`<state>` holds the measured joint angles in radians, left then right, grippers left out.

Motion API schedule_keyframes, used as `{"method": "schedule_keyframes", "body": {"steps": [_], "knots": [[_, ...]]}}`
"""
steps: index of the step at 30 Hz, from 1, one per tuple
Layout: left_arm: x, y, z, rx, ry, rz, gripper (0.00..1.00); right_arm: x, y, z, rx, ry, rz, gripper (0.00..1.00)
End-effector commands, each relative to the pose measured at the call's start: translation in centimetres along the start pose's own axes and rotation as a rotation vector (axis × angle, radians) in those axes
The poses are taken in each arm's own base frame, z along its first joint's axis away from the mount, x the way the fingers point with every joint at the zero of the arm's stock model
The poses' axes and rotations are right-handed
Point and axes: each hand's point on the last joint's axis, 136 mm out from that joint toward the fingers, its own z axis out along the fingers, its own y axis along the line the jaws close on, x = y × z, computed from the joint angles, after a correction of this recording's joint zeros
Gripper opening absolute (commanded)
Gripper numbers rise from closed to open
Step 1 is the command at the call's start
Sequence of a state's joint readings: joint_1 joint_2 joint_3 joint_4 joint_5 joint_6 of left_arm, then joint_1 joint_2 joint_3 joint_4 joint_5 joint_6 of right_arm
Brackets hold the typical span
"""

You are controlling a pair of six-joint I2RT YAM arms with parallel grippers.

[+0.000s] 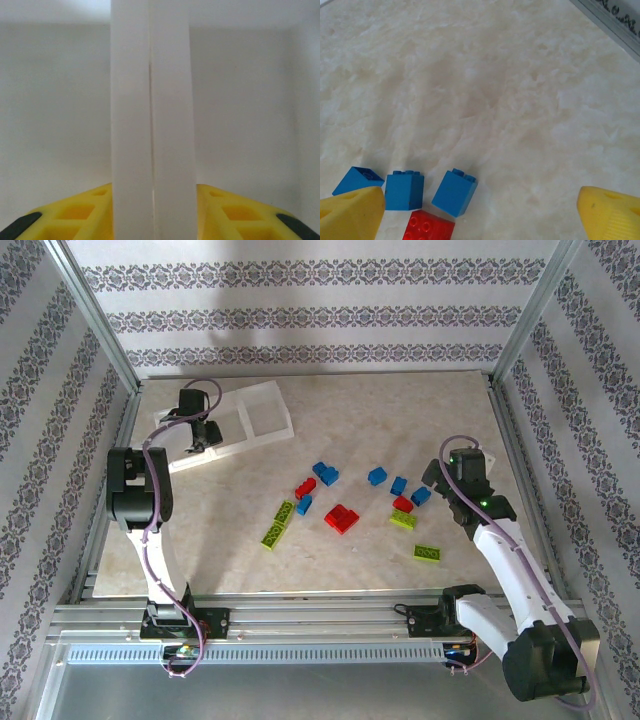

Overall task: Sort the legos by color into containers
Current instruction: Move the container to the top-center of the table.

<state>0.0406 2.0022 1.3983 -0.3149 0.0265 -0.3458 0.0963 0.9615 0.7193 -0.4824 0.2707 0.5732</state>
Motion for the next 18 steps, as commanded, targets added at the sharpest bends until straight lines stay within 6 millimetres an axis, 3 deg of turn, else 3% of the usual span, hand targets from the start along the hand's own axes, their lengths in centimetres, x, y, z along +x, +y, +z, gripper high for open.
{"method": "schedule_keyframes", "body": {"steps": [1,5,11,18], "knots": [[1.9,-2.5,0.0,0.038,0.056,0.027,0.41,0.3,0.5,-0.4,-0.007,0.036,0.026,0.98],[3.5,-4.4,0.1,0.041,0.074,0.035,0.4,0.7,0.7,-0.2,-0.004,0.07,0.028,0.98],[5.5,-8.8,-0.2,0.105,0.089,0.083,0.35,1.0,0.5,-0.4,0.01,0.105,0.041,0.98],[7.3,-13.1,-0.7,0.162,0.106,0.12,0.36,2.7,0.4,0.2,0.006,0.156,0.075,0.98]]}}
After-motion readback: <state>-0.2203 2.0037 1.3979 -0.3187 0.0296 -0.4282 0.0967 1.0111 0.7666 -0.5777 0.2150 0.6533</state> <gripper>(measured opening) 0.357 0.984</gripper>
